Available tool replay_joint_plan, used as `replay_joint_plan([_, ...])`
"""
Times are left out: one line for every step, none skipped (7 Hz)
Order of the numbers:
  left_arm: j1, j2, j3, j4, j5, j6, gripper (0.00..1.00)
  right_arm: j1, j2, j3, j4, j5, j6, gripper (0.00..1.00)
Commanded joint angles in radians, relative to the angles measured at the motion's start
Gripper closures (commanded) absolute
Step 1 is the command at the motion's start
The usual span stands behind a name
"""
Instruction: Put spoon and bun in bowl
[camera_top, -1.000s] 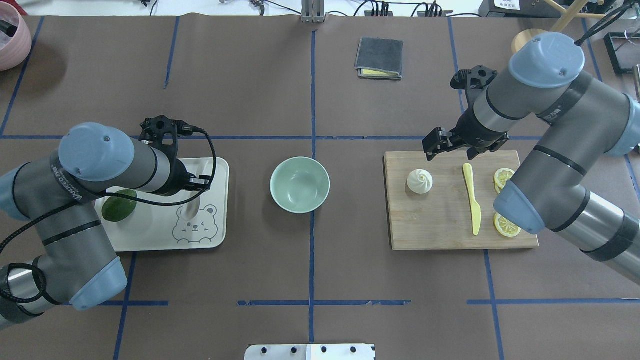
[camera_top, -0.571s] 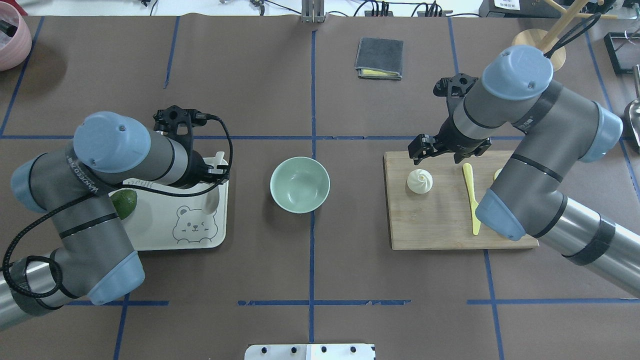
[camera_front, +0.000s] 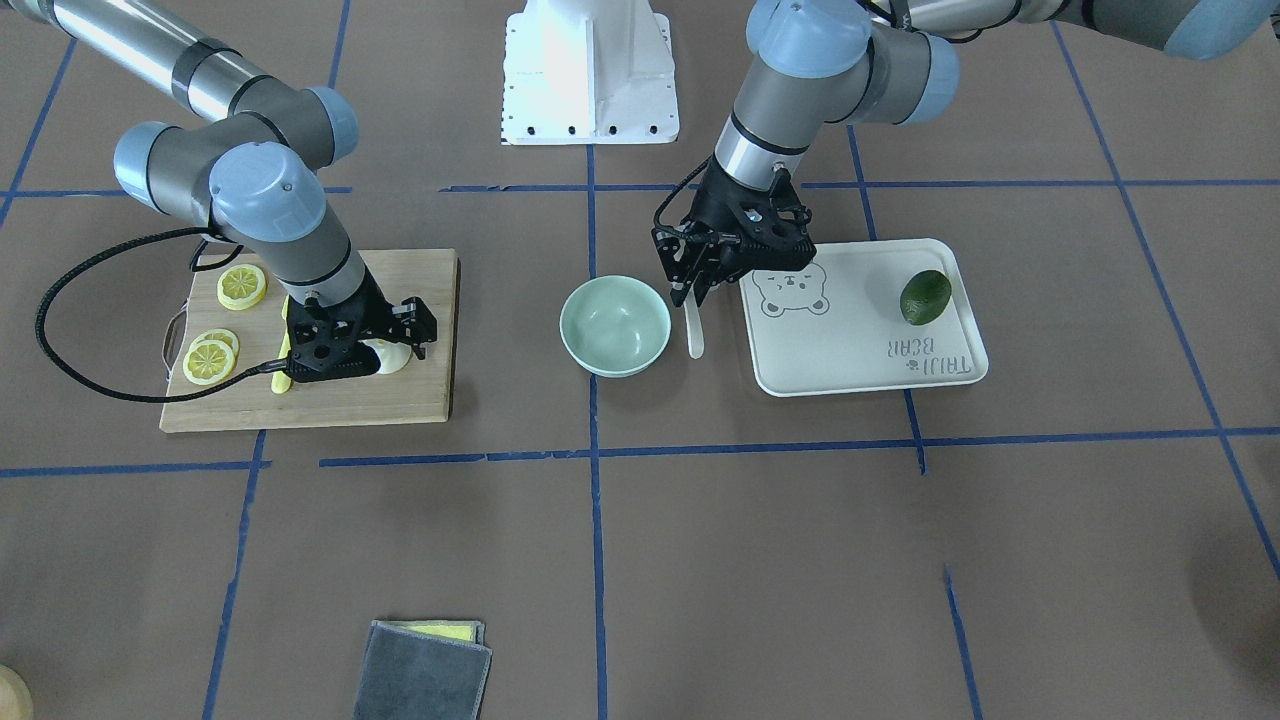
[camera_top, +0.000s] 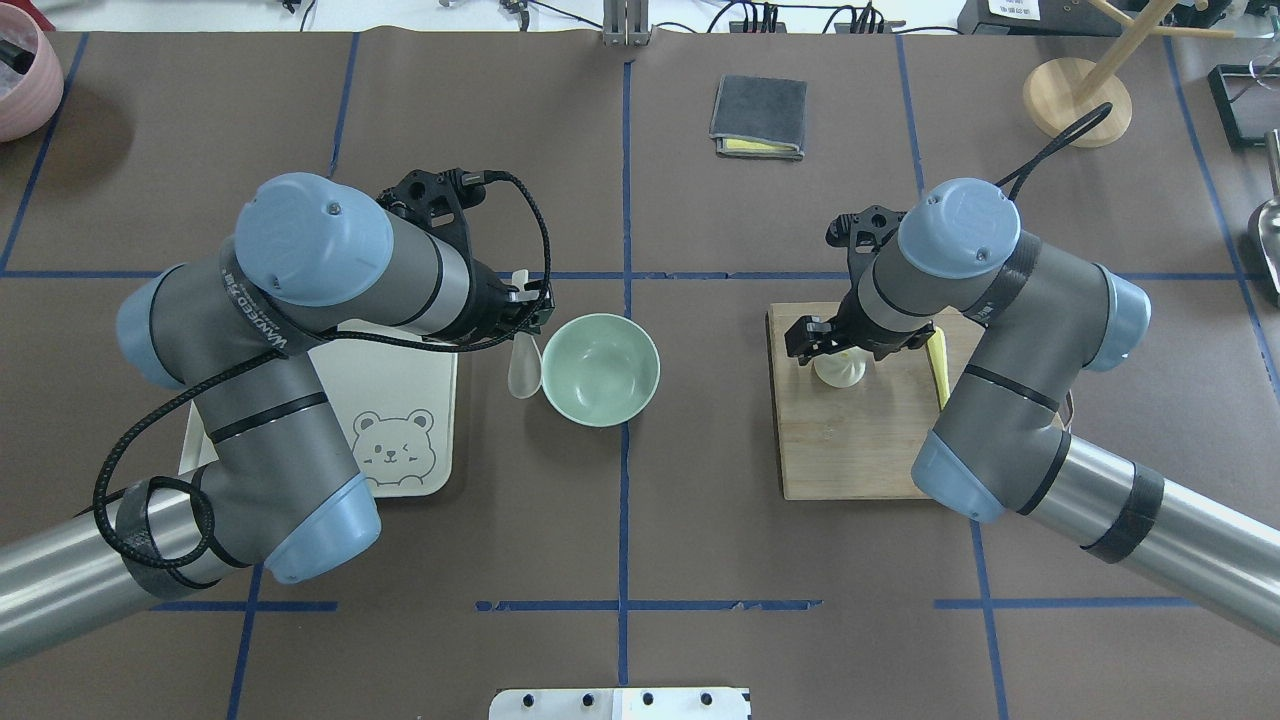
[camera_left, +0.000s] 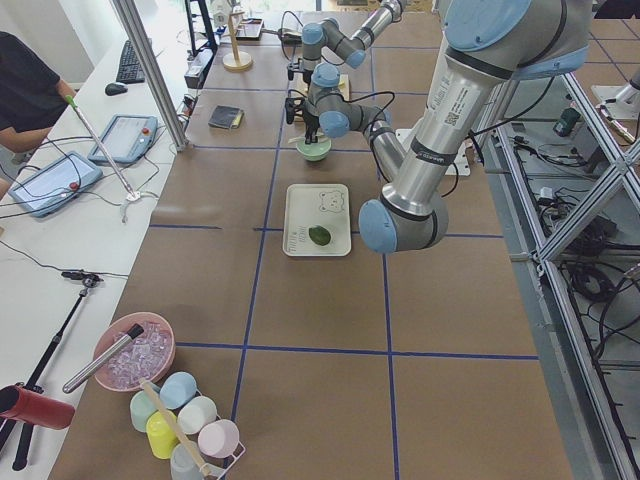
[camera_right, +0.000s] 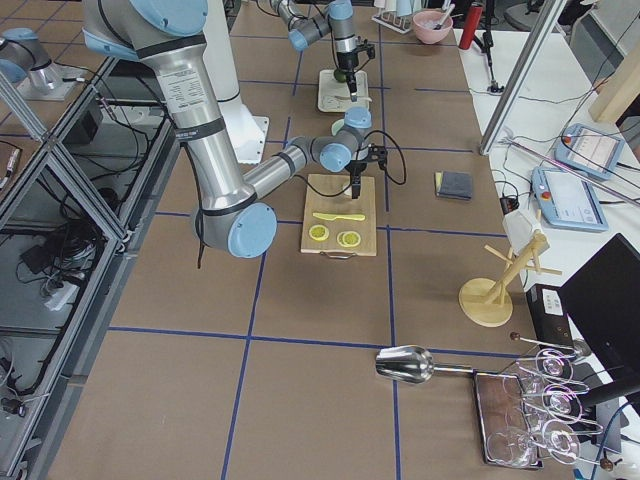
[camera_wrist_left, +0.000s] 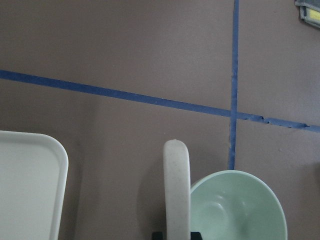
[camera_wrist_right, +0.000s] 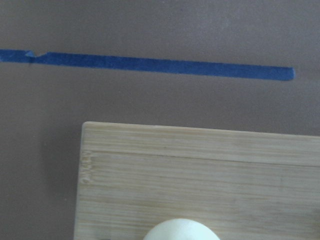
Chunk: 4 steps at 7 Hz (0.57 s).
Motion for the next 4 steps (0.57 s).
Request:
replay_joint_plan([0.002, -0.019, 0.023, -0.005, -0.001, -0.016, 1.00, -0.002, 0.001, 0.012, -0.005, 0.005, 0.006, 0.05])
replay_joint_plan([0.004, -0.019, 0.024, -0.008, -0.001, -0.017, 1.00, -0.002, 0.000, 0.015, -0.010, 0.007, 0.006, 0.07])
replay_joint_plan([0.013, -0.024, 0.033, -0.016, 0.000, -0.055, 1.00, -0.002, -0.002, 0.015, -0.011, 0.007, 0.007, 0.38])
replay_joint_plan([0.016, -0.071, 0.082, -0.018, 0.002, -0.095, 1.00, 0.000, -0.007, 0.017, -0.010, 0.007, 0.007, 0.83])
